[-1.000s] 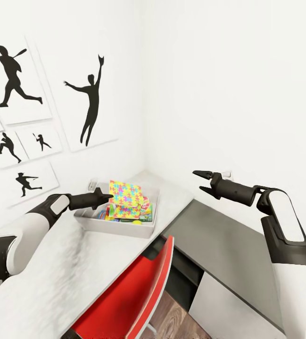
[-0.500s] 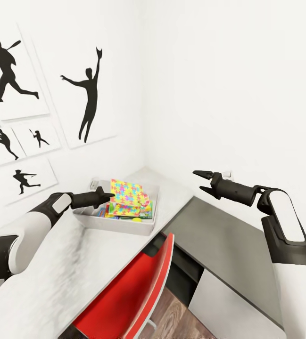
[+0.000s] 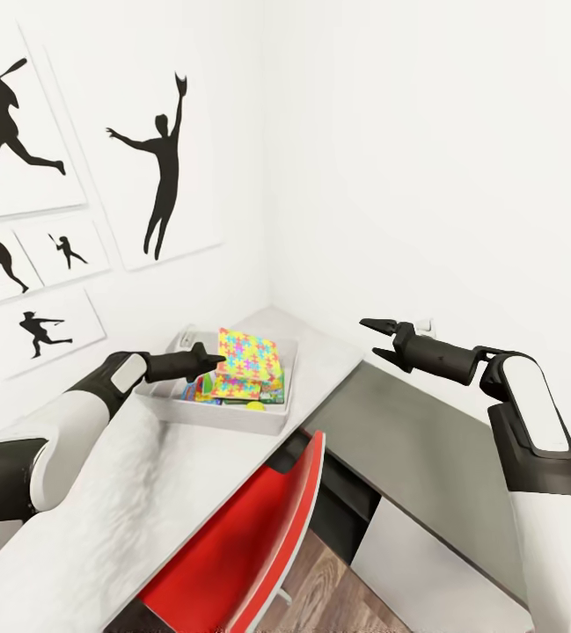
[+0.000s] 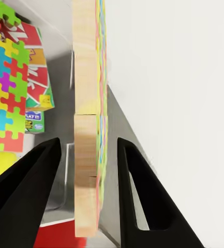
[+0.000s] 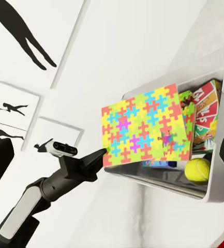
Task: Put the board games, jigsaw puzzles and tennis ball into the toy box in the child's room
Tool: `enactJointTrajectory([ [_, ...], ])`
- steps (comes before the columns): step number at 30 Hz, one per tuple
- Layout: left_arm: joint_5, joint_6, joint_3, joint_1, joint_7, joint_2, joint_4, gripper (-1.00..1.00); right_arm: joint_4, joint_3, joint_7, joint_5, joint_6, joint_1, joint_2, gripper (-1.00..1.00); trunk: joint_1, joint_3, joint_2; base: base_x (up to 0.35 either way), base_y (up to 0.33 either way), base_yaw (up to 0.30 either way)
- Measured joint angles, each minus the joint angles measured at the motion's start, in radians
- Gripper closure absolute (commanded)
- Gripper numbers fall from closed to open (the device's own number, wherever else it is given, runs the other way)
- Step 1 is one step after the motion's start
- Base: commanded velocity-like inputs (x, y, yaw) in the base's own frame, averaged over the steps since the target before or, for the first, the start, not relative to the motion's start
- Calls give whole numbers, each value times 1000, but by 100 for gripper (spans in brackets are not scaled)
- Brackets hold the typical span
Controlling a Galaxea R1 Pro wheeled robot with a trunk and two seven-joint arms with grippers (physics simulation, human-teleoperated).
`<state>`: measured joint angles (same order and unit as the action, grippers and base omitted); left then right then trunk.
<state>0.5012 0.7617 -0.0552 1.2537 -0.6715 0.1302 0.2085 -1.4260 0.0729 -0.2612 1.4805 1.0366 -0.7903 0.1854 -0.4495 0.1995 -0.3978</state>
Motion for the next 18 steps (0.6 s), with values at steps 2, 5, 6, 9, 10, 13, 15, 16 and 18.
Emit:
enactJointTrajectory([
  [2, 1, 0, 0, 0, 12, -1, 3, 100, 0, 0, 0, 0, 0, 1, 0, -100, 0, 3, 0, 0, 0, 0],
  [5, 1, -2, 0, 0, 27, -2, 6, 100, 0, 0, 0, 0, 0, 1, 0, -100, 0, 8, 0, 0, 0, 0],
  [6, 1, -3, 0, 0, 32, -2, 6, 100, 0, 1, 0, 0, 1, 1, 1, -100, 0, 10, 0, 0, 0, 0],
  [9, 3, -4, -1, 2, 50, -2, 15, 100, 0, 1, 1, 0, 2, 1, 2, -100, 0, 15, 0, 0, 0, 0],
  [10, 3, -3, 0, 3, 55, -3, 18, 100, 0, 1, 1, 0, 2, 1, 2, -100, 0, 16, 0, 0, 0, 0],
  [13, 4, -7, 0, 5, 73, -2, 26, 100, 0, 0, 2, 0, 2, 1, 2, -100, 0, 21, 0, 0, 0, 0],
  [15, 5, -7, 0, 6, 78, -3, 29, 100, 0, 0, 2, 0, 1, 1, 1, -100, 0, 24, 0, 0, 0, 0],
  [16, 6, -7, 0, 7, 80, -3, 31, 100, 0, 0, 2, 0, 1, 1, 1, -100, 0, 26, 0, 0, 0, 0],
  [18, 7, -6, -1, 9, 81, -3, 32, 100, 0, -1, 2, 0, 1, 1, 0, -100, 0, 29, 0, 0, 0, 0],
])
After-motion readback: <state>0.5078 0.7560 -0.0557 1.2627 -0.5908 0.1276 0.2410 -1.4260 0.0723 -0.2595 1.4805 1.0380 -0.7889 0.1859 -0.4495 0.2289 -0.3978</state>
